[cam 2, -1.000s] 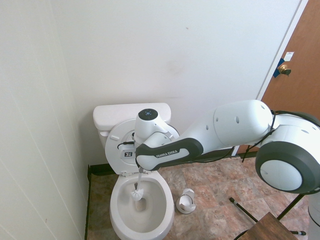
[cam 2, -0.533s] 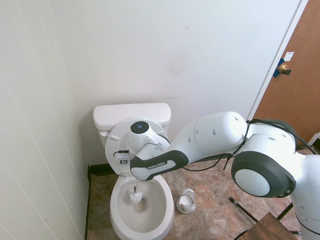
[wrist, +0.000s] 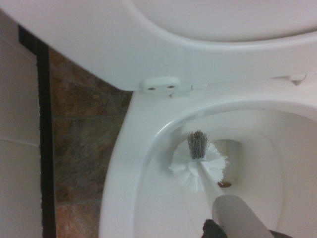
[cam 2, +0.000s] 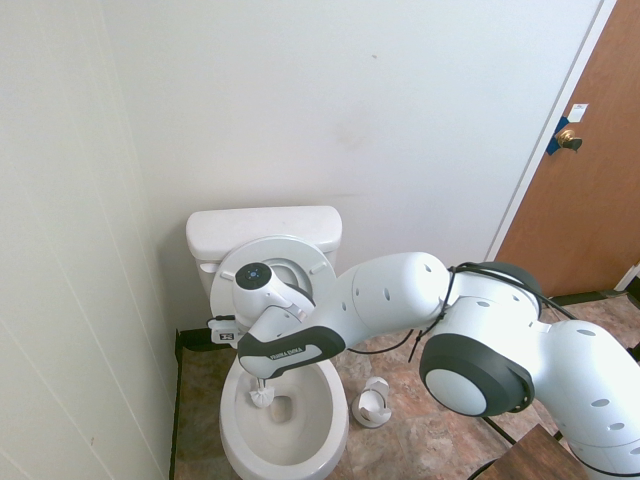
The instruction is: Clean the toilet
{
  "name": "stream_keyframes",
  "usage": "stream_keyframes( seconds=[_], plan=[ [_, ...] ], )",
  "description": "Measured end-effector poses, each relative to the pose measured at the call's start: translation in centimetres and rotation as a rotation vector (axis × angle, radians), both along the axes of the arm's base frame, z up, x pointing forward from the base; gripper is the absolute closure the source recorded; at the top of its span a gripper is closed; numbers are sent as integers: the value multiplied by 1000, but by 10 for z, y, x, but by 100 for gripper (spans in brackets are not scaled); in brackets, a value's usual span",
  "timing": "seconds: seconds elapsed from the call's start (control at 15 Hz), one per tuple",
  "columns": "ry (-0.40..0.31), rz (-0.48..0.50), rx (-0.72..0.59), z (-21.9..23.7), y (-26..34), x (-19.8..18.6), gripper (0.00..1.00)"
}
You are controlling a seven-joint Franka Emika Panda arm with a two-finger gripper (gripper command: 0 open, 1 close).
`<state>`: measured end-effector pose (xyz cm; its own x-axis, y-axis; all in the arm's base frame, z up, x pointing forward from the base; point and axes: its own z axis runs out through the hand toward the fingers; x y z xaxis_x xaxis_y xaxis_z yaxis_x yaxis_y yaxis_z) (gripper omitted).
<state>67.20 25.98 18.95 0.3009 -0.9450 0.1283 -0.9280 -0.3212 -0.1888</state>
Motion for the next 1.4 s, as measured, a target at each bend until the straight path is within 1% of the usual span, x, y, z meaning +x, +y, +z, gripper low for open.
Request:
stream_keyframes(
  seconds=[0.33, 0.6, 0.8, 0.93, 1.07, 1.27, 1.4],
  plan=[
    [18, 47, 11, 2, 22, -16, 100],
    [50, 97, 18, 9, 27, -49, 100],
    [82, 123, 6, 8, 17, -72, 100],
    [102, 119, -5, 7, -4, -81, 100],
    [111, 95, -14, 9, -35, -81, 100],
    [111, 38, -32, 12, -92, -67, 100],
    [104, -5, -44, 11, -120, -55, 100]
  ],
)
